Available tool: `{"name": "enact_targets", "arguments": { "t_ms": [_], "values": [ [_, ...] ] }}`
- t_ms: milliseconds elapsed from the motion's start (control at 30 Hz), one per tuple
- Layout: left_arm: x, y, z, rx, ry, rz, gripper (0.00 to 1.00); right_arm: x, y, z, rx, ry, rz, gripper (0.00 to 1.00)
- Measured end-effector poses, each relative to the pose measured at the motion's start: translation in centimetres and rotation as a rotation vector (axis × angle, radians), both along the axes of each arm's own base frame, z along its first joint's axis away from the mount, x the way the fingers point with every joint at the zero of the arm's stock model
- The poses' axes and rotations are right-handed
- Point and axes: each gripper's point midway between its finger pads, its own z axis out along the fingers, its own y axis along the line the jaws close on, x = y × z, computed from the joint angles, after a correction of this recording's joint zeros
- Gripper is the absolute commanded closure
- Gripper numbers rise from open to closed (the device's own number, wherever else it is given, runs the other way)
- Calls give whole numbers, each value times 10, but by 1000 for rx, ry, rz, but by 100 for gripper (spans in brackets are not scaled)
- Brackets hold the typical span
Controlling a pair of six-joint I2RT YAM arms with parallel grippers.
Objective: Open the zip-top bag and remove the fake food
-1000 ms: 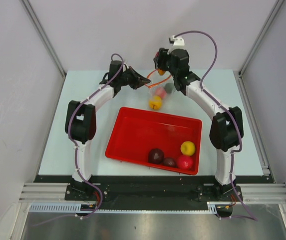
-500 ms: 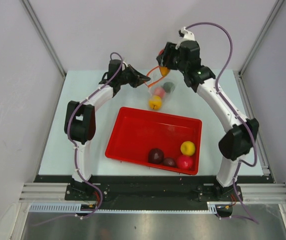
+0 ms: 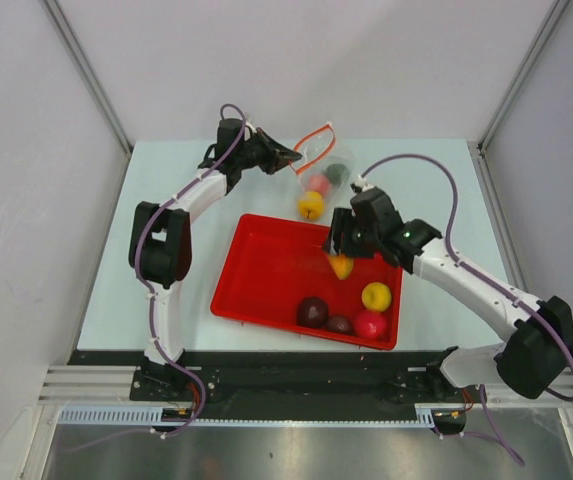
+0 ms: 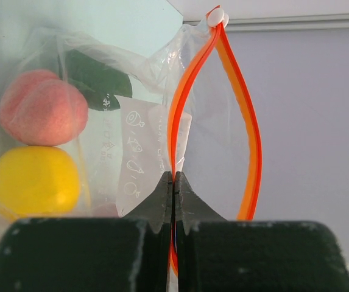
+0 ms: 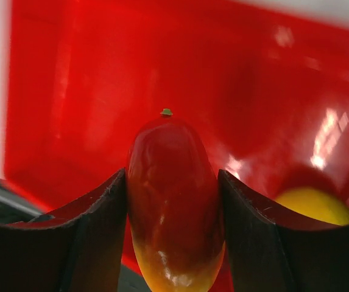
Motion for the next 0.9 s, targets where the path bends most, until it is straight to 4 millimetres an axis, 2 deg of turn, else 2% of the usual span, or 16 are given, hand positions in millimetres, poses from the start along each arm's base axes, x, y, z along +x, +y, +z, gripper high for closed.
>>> {"name": "enact_targets", "arguments": {
  "t_ms": [100,167,233,300,400,500,533,733,900],
  "values": [
    [-1,0,-1,1,3,0,100,-17,-15,-51,-78,110,-28,85],
    [-2,1,-4,2,8,0,100,-24,-23,-75,-125,154,-37,84],
    [-3,1,-6,3,12,0,100,-27,-27,-89,-151,177,-40,84],
    [-4,1,-10,5,19,0,100,-28,-28,-100,-170,197,-40,78],
    [-5,2,-12,7,24,0,100,-28,-25,-113,-192,217,-32,68],
    [-5,1,-12,7,24,0,100,-30,-22,-126,-214,243,-17,52],
    [-5,1,-12,7,24,0,100,-32,-22,-130,-222,253,-13,41],
    [-8,0,-7,4,14,-3,100,-36,-20,-134,-227,265,0,10],
    [-11,-4,-2,-1,-3,-12,100,-33,-20,-115,-198,222,5,10]
  ]
}}
